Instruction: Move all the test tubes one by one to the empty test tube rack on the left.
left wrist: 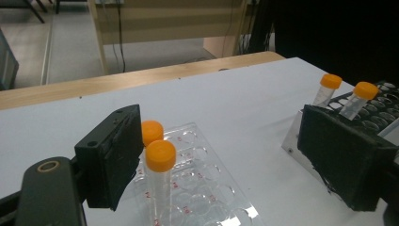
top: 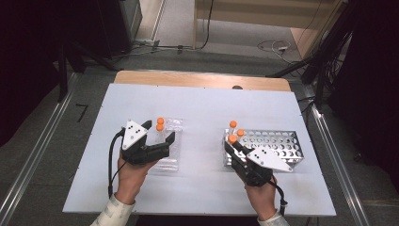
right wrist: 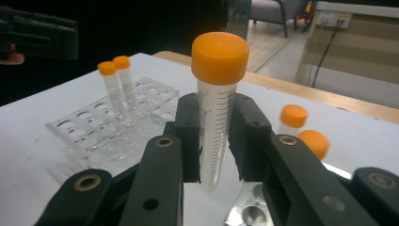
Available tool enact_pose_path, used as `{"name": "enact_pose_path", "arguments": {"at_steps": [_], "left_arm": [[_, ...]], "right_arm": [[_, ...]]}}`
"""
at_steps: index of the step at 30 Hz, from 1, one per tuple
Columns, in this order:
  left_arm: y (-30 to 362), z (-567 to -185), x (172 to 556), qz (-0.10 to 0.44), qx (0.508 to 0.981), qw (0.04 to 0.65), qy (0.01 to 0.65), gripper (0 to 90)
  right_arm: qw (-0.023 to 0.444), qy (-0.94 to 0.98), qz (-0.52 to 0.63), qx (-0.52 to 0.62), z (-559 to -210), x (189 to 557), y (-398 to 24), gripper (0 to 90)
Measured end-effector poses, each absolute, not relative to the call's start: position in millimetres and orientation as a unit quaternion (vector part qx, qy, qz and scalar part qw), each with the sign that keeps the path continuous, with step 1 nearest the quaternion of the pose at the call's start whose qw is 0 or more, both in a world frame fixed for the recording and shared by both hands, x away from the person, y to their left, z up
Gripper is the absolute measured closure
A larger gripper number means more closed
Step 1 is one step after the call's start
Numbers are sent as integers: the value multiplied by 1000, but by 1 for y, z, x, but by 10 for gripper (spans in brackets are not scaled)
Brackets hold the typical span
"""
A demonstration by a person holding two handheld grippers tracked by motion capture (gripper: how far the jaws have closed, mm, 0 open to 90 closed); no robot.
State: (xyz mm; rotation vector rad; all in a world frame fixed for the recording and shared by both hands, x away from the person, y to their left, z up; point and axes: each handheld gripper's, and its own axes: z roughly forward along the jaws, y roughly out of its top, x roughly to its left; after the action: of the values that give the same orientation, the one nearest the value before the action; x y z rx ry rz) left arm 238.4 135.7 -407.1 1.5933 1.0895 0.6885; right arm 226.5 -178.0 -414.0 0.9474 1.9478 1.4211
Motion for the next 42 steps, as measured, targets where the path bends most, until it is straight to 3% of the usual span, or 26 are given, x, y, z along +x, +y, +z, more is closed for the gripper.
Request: {"name": "enact_pose_path", "arguments": {"at_steps": [21,28,36,42], "left_arm": [[97,-414,226,243,712,525,397,162],[82,-420,223,197,728,540,373,193],[71,-423,216,188,735,552,348,292],[65,-428,214,182,739,556,334,427]], "right_arm": [[234,769,499,323,-442,222,-147,721],[227,777,494,316,-449,221,-140,721],[219,785,491,307,-453,218,-134,721],[212,789,491,302,-454,216,-130,720]]}}
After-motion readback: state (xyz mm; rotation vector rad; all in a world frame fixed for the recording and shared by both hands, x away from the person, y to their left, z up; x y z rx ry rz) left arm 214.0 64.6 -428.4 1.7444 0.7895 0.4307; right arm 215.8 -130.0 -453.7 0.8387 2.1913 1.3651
